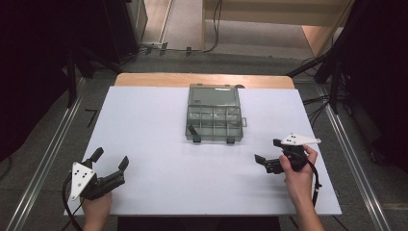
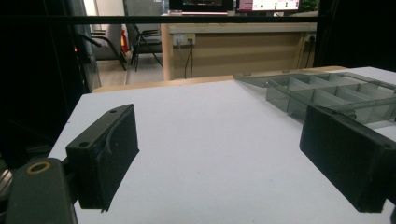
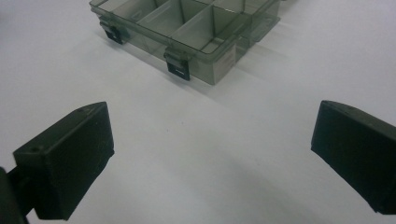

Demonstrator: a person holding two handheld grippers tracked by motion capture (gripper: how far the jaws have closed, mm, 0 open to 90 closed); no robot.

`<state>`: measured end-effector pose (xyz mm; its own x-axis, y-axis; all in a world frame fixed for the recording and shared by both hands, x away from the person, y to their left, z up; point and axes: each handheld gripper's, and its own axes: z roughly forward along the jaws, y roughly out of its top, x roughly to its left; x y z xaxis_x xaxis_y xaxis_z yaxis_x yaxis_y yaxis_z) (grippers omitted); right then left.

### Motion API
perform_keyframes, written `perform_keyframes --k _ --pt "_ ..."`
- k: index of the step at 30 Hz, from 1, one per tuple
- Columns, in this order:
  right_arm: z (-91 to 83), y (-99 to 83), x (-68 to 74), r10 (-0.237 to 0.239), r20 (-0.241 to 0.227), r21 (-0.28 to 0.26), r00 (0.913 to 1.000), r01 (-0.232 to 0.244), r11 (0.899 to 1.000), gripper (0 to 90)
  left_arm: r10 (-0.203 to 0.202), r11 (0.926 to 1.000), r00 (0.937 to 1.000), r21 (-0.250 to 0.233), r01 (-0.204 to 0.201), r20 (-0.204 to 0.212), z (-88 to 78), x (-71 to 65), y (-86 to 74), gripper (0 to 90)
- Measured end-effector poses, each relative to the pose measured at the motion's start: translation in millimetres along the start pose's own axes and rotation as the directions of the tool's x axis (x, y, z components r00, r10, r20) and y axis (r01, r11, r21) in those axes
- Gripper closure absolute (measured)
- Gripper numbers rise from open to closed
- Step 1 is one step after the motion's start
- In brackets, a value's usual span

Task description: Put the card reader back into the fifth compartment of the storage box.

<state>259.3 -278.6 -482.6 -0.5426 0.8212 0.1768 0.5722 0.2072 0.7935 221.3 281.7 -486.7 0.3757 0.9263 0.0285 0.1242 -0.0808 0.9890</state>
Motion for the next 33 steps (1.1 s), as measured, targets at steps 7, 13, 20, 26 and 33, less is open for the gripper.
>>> perform_keyframes --k 7,13,20,26,33 --pt "-12.6 -11.1 -10.0 0.017 0.018 -0.012 0.9997 -0.016 1.000 0.0 0.001 1.0000 1.0000 0.001 -0.001 0.000 0.1 -0.3 0.0 11.6" --pt "-22.5 -21.3 -17.2 0.039 0.029 -0.020 0.9988 -0.039 0.999 0.0 0.001 1.0000 1.0000 0.001 -0.001 -0.002 0.1 -0.5 -0.1 11.6" --pt "-35.9 -38.0 -25.9 0.058 0.044 -0.043 0.9974 -0.056 0.998 0.0 0.004 1.0000 1.0000 0.004 -0.004 -0.005 0.3 -1.1 -0.1 11.6" --pt "-45.6 -48.9 -32.8 0.061 0.060 -0.056 0.9963 -0.058 0.997 0.0 0.005 1.0000 1.0000 0.000 -0.005 -0.003 -0.5 -0.9 -0.2 11.7" --pt "-63.6 -64.4 -43.8 0.085 0.062 -0.103 0.9944 -0.078 0.992 0.0 0.015 0.9999 0.9999 0.008 -0.015 -0.004 0.3 -1.9 -0.2 11.6"
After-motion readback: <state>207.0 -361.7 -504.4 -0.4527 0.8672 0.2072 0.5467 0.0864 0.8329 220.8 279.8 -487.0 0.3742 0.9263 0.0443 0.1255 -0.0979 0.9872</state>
